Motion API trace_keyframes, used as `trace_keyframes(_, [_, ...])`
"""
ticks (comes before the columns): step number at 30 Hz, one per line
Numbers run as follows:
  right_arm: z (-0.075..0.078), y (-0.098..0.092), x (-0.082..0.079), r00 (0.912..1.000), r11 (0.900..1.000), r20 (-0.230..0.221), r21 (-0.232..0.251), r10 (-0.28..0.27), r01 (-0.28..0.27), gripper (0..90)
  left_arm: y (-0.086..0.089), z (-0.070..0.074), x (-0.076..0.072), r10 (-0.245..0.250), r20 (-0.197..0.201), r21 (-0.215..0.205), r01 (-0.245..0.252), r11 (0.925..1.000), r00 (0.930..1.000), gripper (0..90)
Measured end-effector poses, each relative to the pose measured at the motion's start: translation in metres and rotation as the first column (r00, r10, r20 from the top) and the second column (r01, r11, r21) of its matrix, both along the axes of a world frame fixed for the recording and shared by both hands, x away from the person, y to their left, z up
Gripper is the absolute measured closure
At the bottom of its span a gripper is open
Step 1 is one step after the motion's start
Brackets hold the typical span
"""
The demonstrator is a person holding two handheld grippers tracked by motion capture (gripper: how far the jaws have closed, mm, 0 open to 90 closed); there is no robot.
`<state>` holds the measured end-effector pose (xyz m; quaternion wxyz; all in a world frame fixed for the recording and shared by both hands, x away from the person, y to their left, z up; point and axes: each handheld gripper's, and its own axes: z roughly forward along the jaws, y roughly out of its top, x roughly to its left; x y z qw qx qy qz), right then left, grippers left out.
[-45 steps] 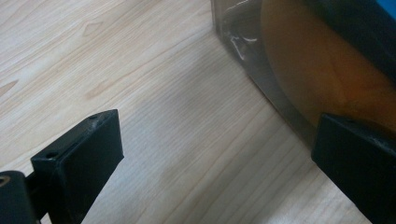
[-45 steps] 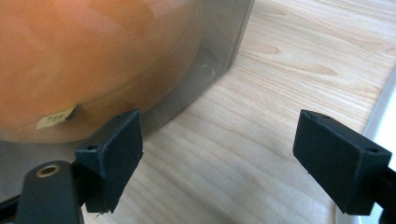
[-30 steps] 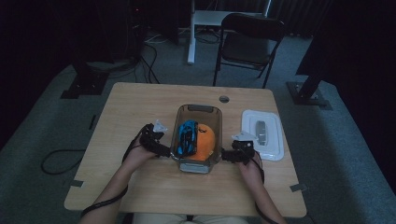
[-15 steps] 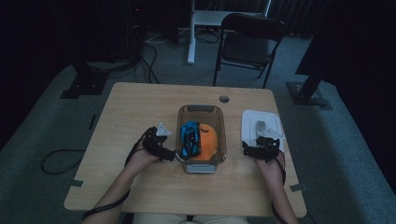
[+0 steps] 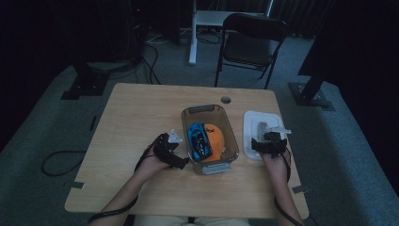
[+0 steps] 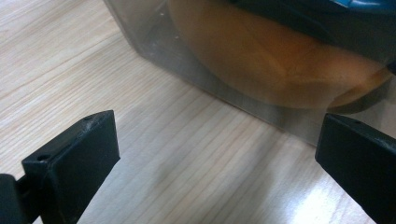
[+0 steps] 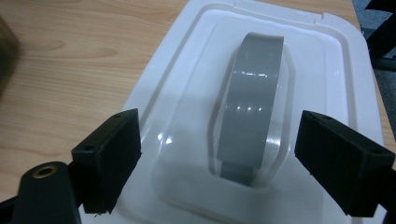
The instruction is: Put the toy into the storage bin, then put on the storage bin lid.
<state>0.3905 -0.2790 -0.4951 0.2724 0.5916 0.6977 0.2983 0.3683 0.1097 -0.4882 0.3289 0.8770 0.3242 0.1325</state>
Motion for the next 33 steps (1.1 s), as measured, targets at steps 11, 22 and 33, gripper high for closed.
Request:
trace_keyframes(11, [-0.007, -0.007, 0.015, 0.9993, 0.999, -0.005, 0.006, -0.038, 0.038, 14.3, -0.010, -0.002, -0.003, -0.041, -0.008, -0.004, 0.041, 0.9992, 0.9991, 0.3])
trace_keyframes(22, [-0.014, -0.008, 0.024, 0.9988, 0.999, -0.020, 0.015, -0.044, 0.044, 23.9, 0.013, -0.010, -0.007, 0.012, 0.004, -0.024, -0.012, 0.9996, 0.9999, 0.3])
trace_keyframes(33, [-0.014, -0.009, 0.025, 0.9993, 0.998, -0.027, 0.064, -0.026, 0.027, 54.9, 0.028, -0.010, -0.013, 0.036, 0.008, -0.033, -0.036, 0.9988, 0.9993, 0.3])
